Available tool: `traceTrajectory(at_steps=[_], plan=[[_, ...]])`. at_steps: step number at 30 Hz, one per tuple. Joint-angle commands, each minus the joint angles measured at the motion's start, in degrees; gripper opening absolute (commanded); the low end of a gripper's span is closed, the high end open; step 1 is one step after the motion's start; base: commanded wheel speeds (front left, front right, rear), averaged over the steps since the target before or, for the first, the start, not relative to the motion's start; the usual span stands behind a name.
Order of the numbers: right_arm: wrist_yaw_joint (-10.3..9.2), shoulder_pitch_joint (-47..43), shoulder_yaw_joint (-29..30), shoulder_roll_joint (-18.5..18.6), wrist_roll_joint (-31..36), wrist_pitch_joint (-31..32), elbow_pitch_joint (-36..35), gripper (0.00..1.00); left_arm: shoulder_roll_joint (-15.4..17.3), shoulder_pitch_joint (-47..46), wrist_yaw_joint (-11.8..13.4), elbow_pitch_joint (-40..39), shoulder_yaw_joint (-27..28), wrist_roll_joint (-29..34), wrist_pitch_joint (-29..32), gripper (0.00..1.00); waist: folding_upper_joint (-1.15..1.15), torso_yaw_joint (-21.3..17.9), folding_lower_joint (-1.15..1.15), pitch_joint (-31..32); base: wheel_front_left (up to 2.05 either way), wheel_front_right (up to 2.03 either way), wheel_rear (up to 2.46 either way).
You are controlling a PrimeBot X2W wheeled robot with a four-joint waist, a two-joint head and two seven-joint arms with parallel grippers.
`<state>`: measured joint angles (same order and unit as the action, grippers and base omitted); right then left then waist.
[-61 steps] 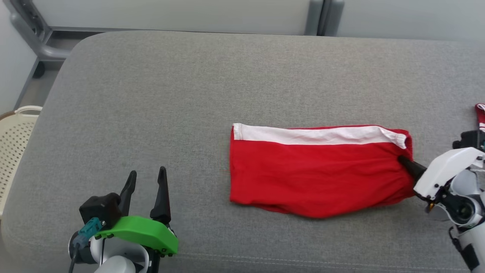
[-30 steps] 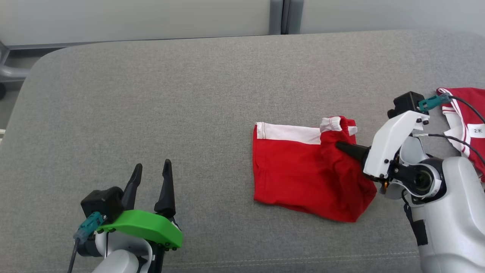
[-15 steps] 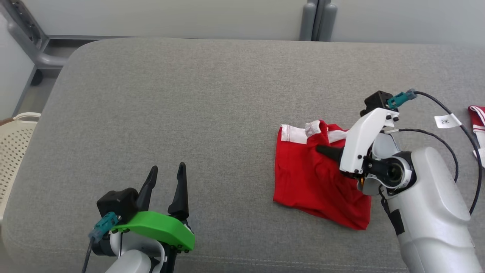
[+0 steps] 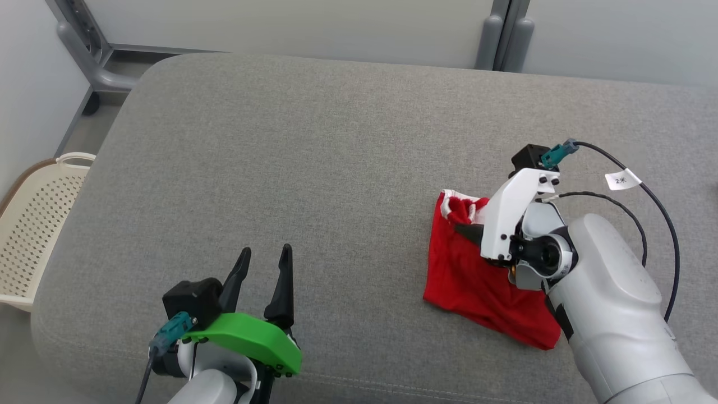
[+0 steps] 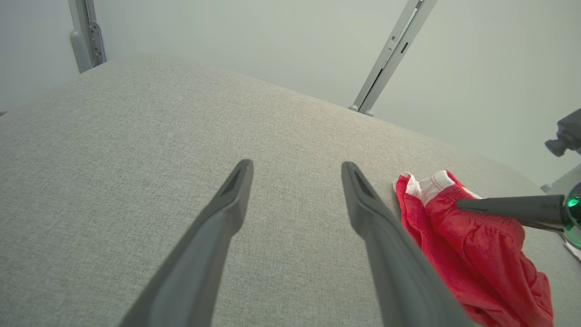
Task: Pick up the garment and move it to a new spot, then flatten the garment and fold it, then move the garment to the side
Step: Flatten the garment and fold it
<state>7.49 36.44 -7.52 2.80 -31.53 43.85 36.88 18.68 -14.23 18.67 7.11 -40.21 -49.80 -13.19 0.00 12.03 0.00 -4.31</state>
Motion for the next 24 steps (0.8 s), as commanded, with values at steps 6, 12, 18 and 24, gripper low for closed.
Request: traceTrajectory(at_steps=[6,12,18,24], plan=[[-0.01,4.0,-0.61,0.2,-1.6,-3.94,4.97,1.0,0.42,0.24,0.11,0.35,-0.11,-0.01,0.22,1.0,0.0,-0.45,0.0,1.12,0.0,0.0,0.0],[-0.01,7.87,-3.27,0.17,-4.26,-6.79,6.18,1.0,0.95,1.15,0.6,-0.25,-0.35,0.03,0.48,1.0,0.0,-2.28,0.0,2.25,0.0,0.0,0.0],[-0.01,6.79,-5.32,0.73,-1.85,-8.65,1.04,1.0,1.55,2.28,1.37,-1.33,-0.5,0.14,0.64,1.0,0.0,-4.82,0.0,2.68,0.0,0.0,0.0],[-0.01,1.59,-9.33,6.57,-2.4,-7.65,-7.88,1.0,2.46,2.82,2.11,-2.82,-0.15,0.38,0.82,1.0,0.0,-7.06,0.0,2.11,0.0,0.0,0.0]])
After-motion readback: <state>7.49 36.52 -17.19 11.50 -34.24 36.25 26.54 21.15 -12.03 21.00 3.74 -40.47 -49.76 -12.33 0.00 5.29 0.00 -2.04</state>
